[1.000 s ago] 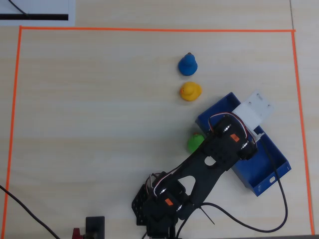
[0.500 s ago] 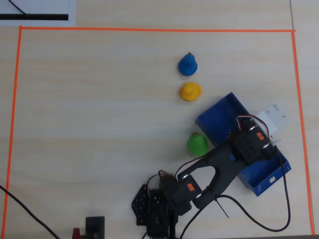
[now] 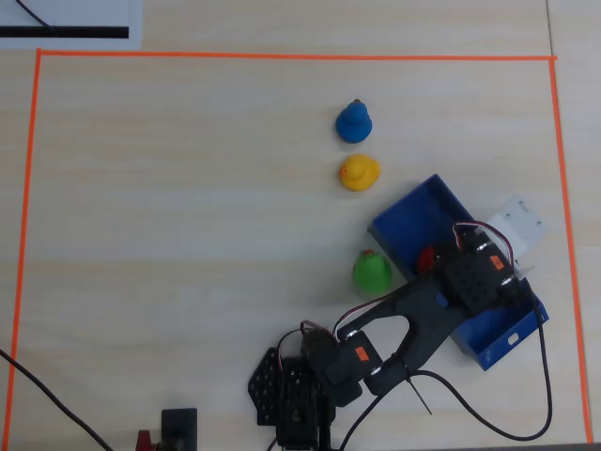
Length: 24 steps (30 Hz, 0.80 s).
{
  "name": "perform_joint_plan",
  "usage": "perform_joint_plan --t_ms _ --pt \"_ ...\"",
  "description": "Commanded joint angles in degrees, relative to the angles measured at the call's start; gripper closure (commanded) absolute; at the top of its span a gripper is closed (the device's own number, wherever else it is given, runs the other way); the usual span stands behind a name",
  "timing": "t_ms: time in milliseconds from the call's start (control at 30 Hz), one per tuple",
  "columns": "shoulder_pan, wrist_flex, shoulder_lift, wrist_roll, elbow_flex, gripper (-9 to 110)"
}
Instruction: Grasp red duck and put it into box.
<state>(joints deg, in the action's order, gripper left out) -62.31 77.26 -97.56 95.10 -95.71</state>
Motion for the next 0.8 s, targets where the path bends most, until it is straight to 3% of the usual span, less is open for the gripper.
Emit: perform_joint_plan --t_ms 0,167,367,533,767 --pt "0.7 1.0 -3.3 -1.1 3.3 88" --pt "11.0 -2.5 -10.5 -6.0 3.6 101" --pt "38.0 1.0 -31.2 -11.4 -3.5 101" --pt "57.7 1.1 -50.4 -12.5 -27.4 101" --pt "61.1 -8.9 -68.3 2.5 -60.3 101"
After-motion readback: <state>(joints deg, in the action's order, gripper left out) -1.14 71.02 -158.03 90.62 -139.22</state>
